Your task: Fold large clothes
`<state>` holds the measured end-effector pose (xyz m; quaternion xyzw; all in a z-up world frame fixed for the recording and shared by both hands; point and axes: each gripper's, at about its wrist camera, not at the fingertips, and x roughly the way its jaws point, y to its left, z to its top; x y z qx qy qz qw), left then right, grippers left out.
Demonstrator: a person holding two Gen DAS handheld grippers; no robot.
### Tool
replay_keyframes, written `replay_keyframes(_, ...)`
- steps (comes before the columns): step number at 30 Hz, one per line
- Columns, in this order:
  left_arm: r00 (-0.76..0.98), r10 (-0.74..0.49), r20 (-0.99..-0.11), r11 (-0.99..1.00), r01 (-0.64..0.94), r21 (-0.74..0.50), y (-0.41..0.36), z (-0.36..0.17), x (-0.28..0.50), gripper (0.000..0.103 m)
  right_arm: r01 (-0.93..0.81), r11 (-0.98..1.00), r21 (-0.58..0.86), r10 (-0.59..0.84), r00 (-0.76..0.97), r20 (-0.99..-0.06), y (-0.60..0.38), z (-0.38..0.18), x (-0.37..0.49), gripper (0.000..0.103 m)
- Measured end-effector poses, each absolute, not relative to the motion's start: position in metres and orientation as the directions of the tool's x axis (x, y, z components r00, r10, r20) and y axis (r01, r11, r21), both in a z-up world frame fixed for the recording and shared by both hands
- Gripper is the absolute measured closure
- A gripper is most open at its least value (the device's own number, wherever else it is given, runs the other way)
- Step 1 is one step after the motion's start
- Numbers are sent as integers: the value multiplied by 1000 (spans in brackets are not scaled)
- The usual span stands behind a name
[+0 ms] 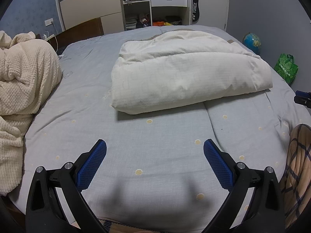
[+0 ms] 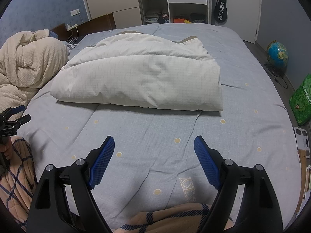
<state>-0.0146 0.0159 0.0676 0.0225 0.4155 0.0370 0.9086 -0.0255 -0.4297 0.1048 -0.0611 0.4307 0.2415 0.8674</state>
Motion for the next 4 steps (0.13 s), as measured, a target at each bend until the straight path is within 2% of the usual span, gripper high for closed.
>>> replay_keyframes(4,652,85,-753,996,-49,70,16,68,-14,7,-471,876,103,367,512,-777,-430,105,-26,23)
